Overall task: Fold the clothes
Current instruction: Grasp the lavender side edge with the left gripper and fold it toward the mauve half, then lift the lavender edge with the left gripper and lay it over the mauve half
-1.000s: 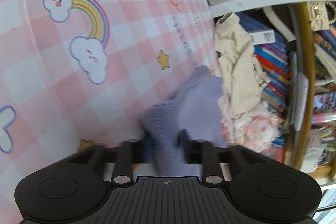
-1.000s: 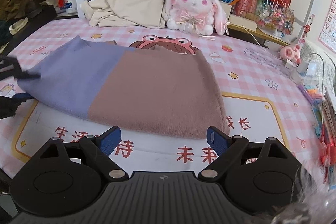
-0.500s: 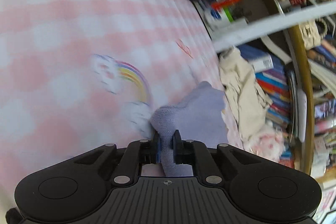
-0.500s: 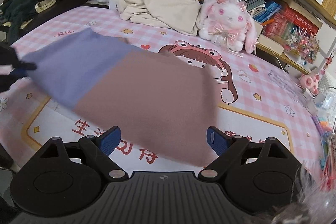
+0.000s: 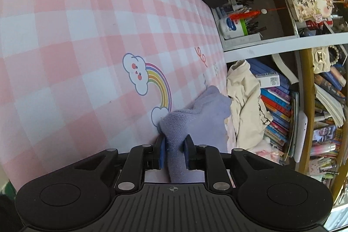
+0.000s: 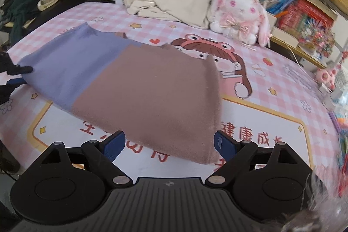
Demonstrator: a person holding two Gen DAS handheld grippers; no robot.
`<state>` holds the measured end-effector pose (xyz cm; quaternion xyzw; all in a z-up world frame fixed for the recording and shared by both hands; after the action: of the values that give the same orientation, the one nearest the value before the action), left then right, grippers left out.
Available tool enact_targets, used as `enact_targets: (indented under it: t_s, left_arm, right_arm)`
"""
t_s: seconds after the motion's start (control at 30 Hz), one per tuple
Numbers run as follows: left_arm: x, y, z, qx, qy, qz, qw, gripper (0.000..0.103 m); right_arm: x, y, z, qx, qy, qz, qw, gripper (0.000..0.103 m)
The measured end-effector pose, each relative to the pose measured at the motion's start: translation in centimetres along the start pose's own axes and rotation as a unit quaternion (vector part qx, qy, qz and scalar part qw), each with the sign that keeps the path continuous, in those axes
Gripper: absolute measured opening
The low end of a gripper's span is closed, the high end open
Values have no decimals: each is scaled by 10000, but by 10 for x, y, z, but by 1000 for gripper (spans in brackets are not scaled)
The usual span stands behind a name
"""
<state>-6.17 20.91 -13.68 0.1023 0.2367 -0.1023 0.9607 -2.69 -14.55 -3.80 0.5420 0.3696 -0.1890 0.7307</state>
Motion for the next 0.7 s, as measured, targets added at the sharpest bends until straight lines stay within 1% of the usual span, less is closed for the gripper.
enact_targets:
  t_s: [0.03, 0.13, 0.23, 0.3, 0.43, 0.5, 0.53, 0.57, 0.63, 0.67, 0.7]
  left_arm:
    - [0, 0, 1, 65, 25, -1, 10000, 19]
    - [-2, -2, 8, 508, 178, -23, 9985, 19]
    - [-1, -8, 18, 1210, 337, -2, 9921, 19]
    - [-1, -9, 22, 1425, 425, -15, 9889, 19]
    - [-1, -7, 21, 1221, 464, -7, 9914, 19]
    - [-1, -6, 20, 1075, 475, 2, 9931, 19]
    - [0, -6, 19, 1002, 481, 7, 9938, 19]
    - [0, -6, 18, 928, 487, 11, 9945, 19]
    - [0, -5, 17, 782, 498, 21, 9957, 19]
    - [0, -5, 16, 708, 503, 26, 9962, 19]
    - [0, -4, 16, 635, 509, 30, 9967, 19]
  right_arm:
    - [-1, -1, 3, 58, -21, -3, 10000, 89]
    - [-4, -4, 10, 298, -21, -42, 9995, 88]
    - [-6, -9, 19, 598, 22, -110, 9981, 86]
    - [-6, -11, 23, 843, 139, -226, 9961, 86]
    - [-5, -15, 25, 950, 98, -356, 9948, 86]
    - [-1, -15, 30, 995, 121, -432, 9940, 80]
    - [1, -12, 34, 1036, 110, -464, 9935, 73]
    - [3, -9, 41, 1110, 77, -431, 9929, 69]
    - [7, 0, 55, 1291, -14, -297, 9912, 67]
    - [9, 4, 62, 1375, -39, -231, 9902, 64]
    - [11, 7, 66, 1420, -2, -161, 9897, 63]
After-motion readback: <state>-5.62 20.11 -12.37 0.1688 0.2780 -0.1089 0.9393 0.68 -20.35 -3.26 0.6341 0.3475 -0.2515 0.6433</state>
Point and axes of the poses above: each gripper's, at about its wrist camera, not at the fingertips, and x roughly the way its jaws point, z to its right, y to its top, the point moved 6 cm from there along x, roughly the way its jaws point, and after that the axes turned 2 degrees about -y, right-handed, at the moved point
